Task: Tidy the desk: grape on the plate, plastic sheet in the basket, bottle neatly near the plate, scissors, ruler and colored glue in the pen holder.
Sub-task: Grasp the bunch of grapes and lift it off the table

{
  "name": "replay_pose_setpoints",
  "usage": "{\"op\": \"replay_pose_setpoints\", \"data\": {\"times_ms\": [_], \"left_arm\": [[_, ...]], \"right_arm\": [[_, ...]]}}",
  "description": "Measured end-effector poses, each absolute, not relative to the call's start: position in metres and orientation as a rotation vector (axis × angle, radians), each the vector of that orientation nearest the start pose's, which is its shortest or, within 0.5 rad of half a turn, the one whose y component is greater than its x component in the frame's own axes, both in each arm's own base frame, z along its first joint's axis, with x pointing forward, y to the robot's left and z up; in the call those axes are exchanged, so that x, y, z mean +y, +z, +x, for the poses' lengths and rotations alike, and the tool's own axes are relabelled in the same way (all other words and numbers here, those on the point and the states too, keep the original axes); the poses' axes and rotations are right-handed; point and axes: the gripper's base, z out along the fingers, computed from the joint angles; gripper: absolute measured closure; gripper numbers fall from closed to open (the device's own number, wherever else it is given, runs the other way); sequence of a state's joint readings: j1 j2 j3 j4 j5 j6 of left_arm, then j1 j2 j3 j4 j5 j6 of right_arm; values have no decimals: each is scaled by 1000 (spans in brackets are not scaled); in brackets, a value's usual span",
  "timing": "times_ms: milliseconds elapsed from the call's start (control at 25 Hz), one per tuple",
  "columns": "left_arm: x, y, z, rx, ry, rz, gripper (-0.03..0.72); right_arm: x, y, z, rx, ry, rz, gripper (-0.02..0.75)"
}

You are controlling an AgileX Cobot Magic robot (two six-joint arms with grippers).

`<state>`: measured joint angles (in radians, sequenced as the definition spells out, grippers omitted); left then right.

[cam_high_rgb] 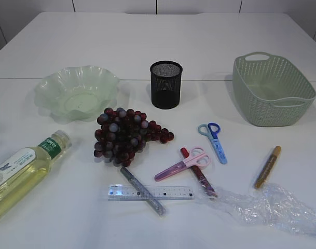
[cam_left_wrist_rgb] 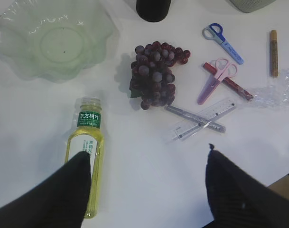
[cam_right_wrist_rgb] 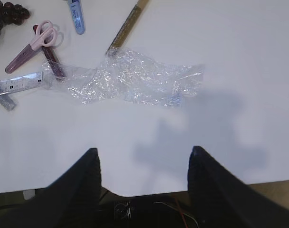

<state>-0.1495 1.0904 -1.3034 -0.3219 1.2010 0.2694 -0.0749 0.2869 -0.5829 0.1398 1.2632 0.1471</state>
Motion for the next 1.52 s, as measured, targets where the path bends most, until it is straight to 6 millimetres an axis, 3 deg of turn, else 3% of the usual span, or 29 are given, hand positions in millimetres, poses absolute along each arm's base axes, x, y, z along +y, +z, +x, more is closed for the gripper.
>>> {"op": "replay_pose_setpoints", "data": {"times_ms": [400, 600, 800, 960, 1200, 1520], "left_arm": [[-71, 400, 260, 2488, -352, 625, 139], [-99, 388, 288, 2502, -273, 788, 139], [-139, 368, 316, 2501, -237, 938, 137], [-161, 349, 341, 2495, -229, 976, 121], [-177, 306, 376, 2559, -218, 996, 92], [-186, 250, 398, 2658, -216, 1020, 90]], "right_arm": [[7, 326, 84, 2580, 236, 331, 297], [5, 344, 125, 2634, 252, 345, 297], [3, 340, 152, 2696, 253, 342, 297], [2, 336, 158, 2723, 250, 336, 296], [2, 336, 158, 2726, 248, 328, 296], [2, 336, 158, 2726, 248, 326, 297]]}}
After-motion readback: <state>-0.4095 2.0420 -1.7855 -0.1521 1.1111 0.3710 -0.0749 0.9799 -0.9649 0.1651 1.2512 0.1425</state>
